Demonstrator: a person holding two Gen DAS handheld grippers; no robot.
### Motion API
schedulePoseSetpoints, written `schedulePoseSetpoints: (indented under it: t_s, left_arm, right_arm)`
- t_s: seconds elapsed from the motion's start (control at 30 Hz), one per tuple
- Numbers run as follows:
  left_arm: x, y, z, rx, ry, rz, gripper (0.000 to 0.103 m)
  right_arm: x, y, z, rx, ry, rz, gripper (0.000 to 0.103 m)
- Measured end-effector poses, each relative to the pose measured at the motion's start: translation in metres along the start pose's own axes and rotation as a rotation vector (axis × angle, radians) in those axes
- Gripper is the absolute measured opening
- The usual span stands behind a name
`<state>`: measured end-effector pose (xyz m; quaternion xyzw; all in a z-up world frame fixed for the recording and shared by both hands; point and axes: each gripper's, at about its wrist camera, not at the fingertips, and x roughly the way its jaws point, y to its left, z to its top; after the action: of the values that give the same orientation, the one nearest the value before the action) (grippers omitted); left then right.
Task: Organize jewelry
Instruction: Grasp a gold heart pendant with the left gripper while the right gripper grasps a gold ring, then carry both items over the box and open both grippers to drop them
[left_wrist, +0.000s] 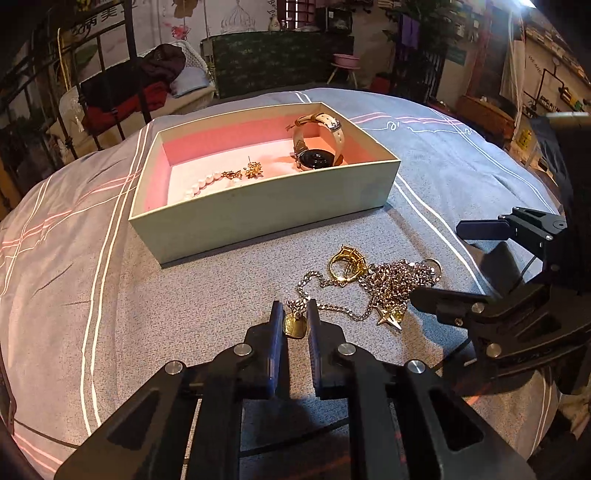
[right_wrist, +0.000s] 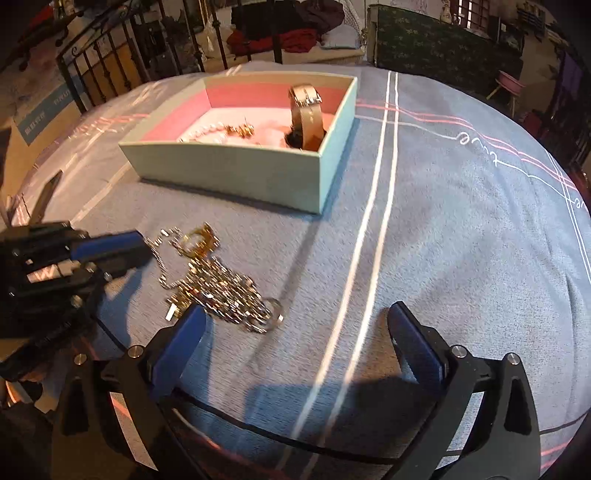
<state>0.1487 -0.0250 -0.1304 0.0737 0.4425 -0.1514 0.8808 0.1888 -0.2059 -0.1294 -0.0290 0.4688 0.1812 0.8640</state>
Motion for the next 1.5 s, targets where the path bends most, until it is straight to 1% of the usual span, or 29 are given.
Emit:
schedulePoseSetpoints:
  t_s: [0.07,0.13,0.17,0.2,0.27,0.3,0.33,0.37,0.5,0.57,0.7,0.9,1.1,1.17,1.3,1.4,1.5]
  left_arm:
    - [-0.003,0.003,-0.003,-0.014,-0.005,-0.002,0.013]
    - [-0.004,0.006,-0.004,-0.034,-0.003,-0.002,0.013]
    - [-0.005,0.008,-0.004,-0.046,-0.003,0.0,0.013]
    - [-0.006,0.011,-0.004,-0.058,-0.001,0.002,0.013]
    - [-0.007,0.016,-0.005,-0.079,0.002,-0.006,0.013]
    - [-0.008,0.019,-0.005,-0.091,0.003,-0.006,0.013]
    - [-0.009,0.021,-0.006,-0.1,0.005,-0.01,0.013]
    - [-0.009,0.024,-0.006,-0.111,0.006,-0.013,0.013]
    - [-0.01,0.032,-0.005,-0.146,0.006,-0.027,0.013]
    - [-0.01,0.031,-0.003,-0.143,0.004,-0.021,0.013]
    - [-0.015,0.028,0.007,-0.135,-0.012,-0.035,0.013]
    - [-0.028,0.026,0.046,-0.108,-0.089,-0.041,0.013]
    - [-0.029,0.04,0.102,-0.141,-0.132,-0.035,0.013]
    - [-0.027,0.047,0.121,-0.158,-0.134,-0.026,0.013]
    - [-0.019,0.057,0.149,-0.179,-0.13,0.022,0.013]
    - [-0.012,0.06,0.159,-0.187,-0.113,0.044,0.013]
    - [-0.007,0.062,0.161,-0.191,-0.104,0.054,0.013]
  right_arm:
    - [0.0,0.011,0.011,-0.041,-0.002,0.023,0.095]
    - [0.008,0.027,0.02,-0.107,0.012,0.02,0.084]
    - [0.013,0.034,0.025,-0.131,0.026,0.022,0.081]
    - [0.018,0.04,0.029,-0.146,0.032,0.024,0.074]
    - [0.027,0.047,0.036,-0.169,0.048,0.029,0.066]
    - [0.027,0.05,0.038,-0.181,0.043,0.04,0.049]
    - [0.026,0.052,0.039,-0.187,0.042,0.058,0.025]
    - [0.025,0.052,0.039,-0.187,0.043,0.068,0.025]
    - [0.016,0.053,0.035,-0.201,0.019,0.059,0.025]
    - [0.008,0.051,0.033,-0.188,-0.003,0.063,0.025]
    - [-0.01,0.045,0.034,-0.164,-0.048,0.076,0.025]
    - [-0.019,0.038,0.059,-0.16,-0.093,0.072,0.025]
    - [-0.021,0.034,0.101,-0.161,-0.143,0.054,0.025]
    - [-0.021,0.034,0.116,-0.155,-0.164,0.045,0.025]
    - [-0.017,0.032,0.139,-0.129,-0.185,0.022,0.025]
    - [-0.014,0.028,0.147,-0.11,-0.185,0.012,0.025]
    - [-0.009,0.029,0.147,-0.113,-0.175,-0.001,0.025]
